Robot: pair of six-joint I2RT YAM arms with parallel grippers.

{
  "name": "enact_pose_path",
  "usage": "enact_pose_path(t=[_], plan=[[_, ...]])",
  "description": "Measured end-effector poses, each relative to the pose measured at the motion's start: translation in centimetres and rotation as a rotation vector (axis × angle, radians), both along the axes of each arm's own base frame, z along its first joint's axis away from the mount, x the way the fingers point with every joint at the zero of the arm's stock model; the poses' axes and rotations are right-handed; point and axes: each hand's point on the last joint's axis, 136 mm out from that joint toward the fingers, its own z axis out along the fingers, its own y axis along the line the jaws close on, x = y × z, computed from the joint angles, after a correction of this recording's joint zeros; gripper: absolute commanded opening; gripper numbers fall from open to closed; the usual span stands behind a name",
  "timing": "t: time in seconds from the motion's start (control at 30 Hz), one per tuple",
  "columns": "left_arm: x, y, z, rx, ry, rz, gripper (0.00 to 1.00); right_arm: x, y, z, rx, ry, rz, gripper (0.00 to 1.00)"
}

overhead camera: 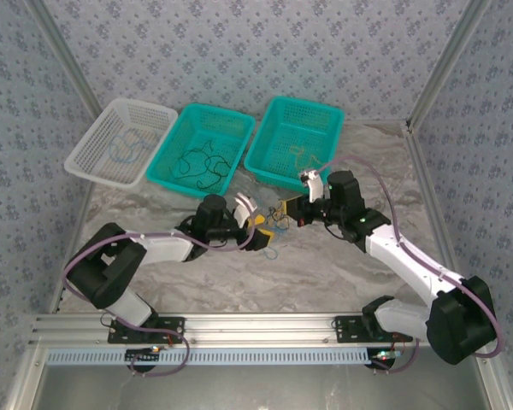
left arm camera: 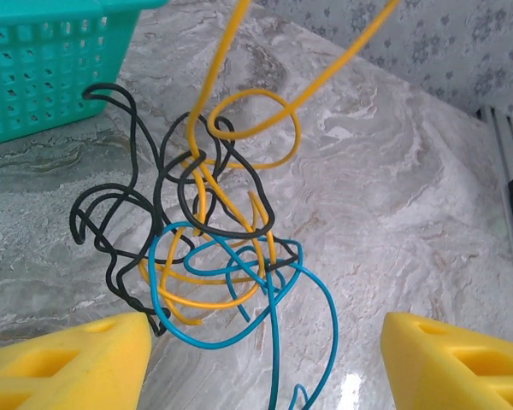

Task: Untangle the cables

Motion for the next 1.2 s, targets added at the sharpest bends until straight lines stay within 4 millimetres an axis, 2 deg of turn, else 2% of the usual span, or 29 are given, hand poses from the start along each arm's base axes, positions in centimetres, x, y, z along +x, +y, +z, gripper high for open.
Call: enact_pose_path(t=[0.1, 0.37, 0.5, 0.77, 0.83, 0.97, 1.2], plan=[[-0.3, -0.2, -0.9, 0.029, -0.02, -0.017, 0.56, 0.0, 0.0, 0.0, 0.001, 0.001, 0.0, 0.0], [-0.1, -0.5, -3.4, 0.119, -0.083, -0.004, 0.5, 0.1, -0.2, 0.0, 0.006, 0.006, -0.004, 0.0], [0.3, -0.4, -3.7, 0.142, -0.109, 0.016, 0.3, 0.1, -0.3, 0.2, 0.009, 0.003, -0.009, 0.0], [0.7, 0.1, -3.9, 0.142, -0.127, 0.06, 0.1, 0.6, -0.9, 0.6, 0.007, -0.008, -0.048, 0.0], [0.7, 0.5, -4.2, 0.144, -0.113, 0.075, 0.01, 1.1, -1.4, 0.3, -0.005, -0.007, -0.081, 0.0], [1.3, 1.6, -3.8, 0.132, -0.092, 0.134, 0.0, 1.8, -2.8, -0.6, -0.037, 0.01, -0.157, 0.0], [3.7, 4.0, -0.9, 0.049, -0.083, 0.276, 0.0, 2.5, -5.6, -3.3, -0.1, 0.077, -0.304, 0.0]])
